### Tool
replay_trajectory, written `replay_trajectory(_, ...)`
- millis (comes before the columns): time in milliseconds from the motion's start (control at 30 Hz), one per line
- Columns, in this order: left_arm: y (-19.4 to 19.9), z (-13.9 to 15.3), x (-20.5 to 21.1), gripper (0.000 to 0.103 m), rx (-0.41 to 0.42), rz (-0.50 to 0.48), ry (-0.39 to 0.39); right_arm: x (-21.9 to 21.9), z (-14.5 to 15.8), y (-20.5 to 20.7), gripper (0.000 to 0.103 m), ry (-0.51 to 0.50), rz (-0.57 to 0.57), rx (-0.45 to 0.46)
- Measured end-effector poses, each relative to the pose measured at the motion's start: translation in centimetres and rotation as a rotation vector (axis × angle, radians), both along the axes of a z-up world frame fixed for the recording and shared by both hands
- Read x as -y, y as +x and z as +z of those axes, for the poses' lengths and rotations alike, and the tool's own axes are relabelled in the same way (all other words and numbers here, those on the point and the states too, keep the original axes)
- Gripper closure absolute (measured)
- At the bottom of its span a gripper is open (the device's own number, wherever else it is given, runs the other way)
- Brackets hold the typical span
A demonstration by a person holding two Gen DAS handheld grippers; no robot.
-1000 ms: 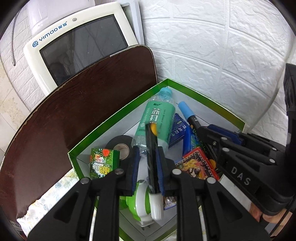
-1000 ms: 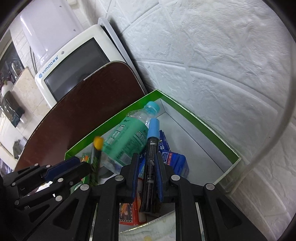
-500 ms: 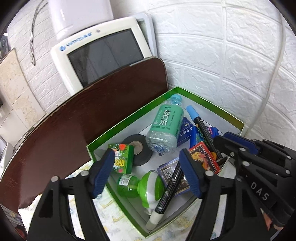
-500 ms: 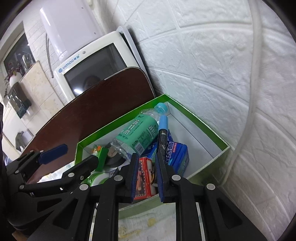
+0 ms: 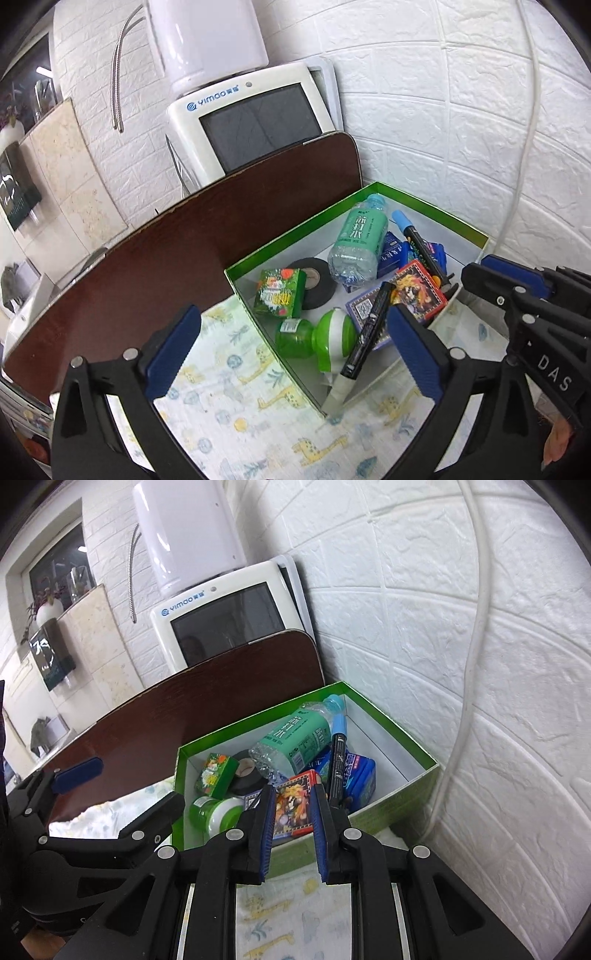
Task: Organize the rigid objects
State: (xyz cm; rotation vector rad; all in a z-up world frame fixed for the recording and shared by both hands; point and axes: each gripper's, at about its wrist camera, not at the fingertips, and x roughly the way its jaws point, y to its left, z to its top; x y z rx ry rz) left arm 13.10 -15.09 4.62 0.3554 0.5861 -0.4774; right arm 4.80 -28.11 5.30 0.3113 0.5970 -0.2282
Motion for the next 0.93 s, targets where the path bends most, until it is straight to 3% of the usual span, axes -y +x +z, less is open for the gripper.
replay_trajectory(533,-2.9,-0.5,-1.9,0.001,0.038,0.019,0.005,-3.6,0.9,-2.2,0.084,-0.082,0.022,-0.009)
replay_trajectory(933,-3.4,-0.3,-2.1,0.001,0.037,0.000,-0.019,-3.3,1.2,-2.9,0.082,-0.086,-0.005,-0.011)
